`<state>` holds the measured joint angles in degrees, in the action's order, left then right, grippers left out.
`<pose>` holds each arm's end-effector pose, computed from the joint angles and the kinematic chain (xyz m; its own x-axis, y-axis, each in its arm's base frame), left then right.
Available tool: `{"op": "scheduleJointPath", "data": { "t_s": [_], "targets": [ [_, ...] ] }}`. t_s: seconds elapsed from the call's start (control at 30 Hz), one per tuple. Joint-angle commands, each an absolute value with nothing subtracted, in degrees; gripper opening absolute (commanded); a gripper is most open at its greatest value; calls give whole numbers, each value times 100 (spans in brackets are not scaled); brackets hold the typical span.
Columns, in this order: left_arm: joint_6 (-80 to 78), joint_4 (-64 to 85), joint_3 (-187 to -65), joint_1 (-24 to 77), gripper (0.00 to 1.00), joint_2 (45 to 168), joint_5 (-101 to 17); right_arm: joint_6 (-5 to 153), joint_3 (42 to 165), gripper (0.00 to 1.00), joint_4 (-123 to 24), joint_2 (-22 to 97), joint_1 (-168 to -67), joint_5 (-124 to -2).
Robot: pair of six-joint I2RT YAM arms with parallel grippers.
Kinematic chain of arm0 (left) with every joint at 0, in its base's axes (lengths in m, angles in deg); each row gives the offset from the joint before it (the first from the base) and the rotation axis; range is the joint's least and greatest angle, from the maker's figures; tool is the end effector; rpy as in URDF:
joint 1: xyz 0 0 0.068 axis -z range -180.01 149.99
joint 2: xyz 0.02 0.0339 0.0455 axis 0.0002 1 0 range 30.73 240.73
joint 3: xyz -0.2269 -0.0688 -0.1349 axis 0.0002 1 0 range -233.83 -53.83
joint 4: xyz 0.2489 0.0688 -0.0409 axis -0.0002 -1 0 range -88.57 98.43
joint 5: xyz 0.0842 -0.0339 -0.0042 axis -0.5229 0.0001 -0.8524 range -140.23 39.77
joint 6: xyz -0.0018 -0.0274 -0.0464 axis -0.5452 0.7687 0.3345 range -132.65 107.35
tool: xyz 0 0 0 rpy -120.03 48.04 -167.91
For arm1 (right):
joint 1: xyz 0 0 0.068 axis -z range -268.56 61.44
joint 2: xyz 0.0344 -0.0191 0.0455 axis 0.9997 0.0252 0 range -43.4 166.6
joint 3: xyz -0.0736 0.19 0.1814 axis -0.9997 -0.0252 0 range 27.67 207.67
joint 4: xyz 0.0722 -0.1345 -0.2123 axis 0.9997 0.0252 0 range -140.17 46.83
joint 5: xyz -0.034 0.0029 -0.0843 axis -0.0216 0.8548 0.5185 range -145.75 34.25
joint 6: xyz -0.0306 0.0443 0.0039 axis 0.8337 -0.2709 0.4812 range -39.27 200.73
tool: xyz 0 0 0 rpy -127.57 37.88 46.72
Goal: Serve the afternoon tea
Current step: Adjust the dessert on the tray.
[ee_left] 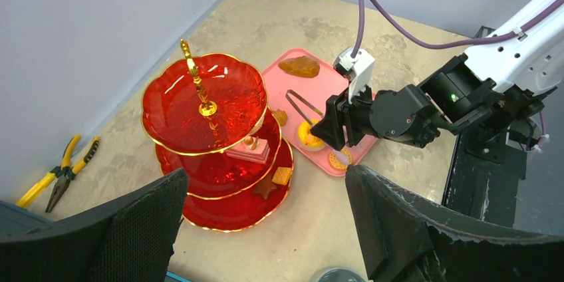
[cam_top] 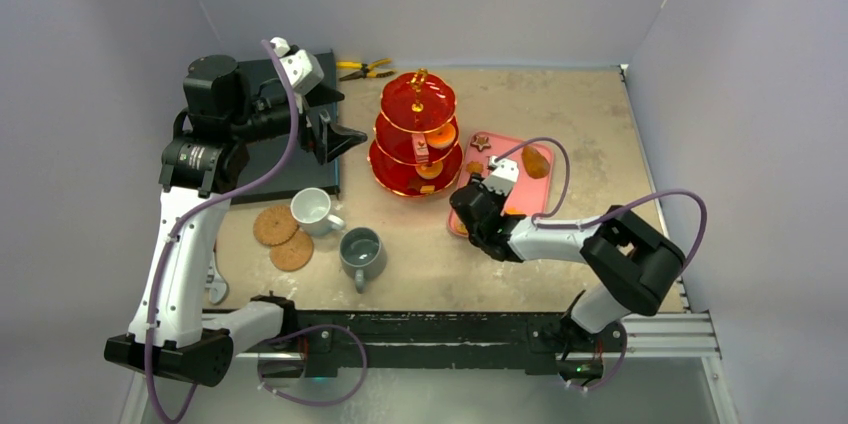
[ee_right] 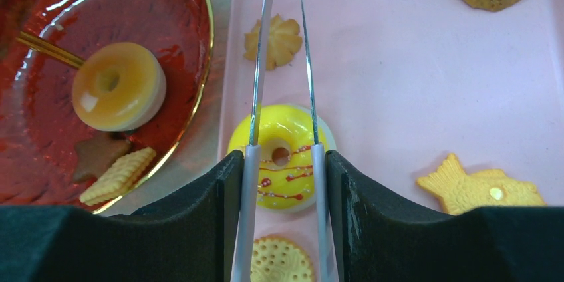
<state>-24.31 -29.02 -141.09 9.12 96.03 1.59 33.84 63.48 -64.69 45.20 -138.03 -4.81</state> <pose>0.1998 -0.0605 0.4749 -0.0873 0.1405 -0.9862 0.8818 0.4716 -0.0109 0.2064 0.1988 0.1588 -0.3355 0.3155 -0.8877 0.2371 0.9402 0.2446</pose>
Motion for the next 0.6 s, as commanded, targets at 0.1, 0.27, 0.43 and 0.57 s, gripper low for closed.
{"op": "scheduleJointPath", "data": {
  "t_s": [0.1,0.27,0.43,0.57],
  "targets": [
    [-2529,-2857,-14118,914,88,9550,277,3558,6577,49,-7095,4540,-13876,-216],
    [-2532,-2866,-14129,919,88,9557,268,3572,6620,49,-7283,4797,-13874,-243],
    [-2590,-2941,-14158,913,88,9551,243,3491,6668,50,-7284,5048,-13891,-283],
    [-2611,-2942,-14159,914,88,9553,242,3408,6608,52,-7267,5112,-13883,-280]
  ]
}}
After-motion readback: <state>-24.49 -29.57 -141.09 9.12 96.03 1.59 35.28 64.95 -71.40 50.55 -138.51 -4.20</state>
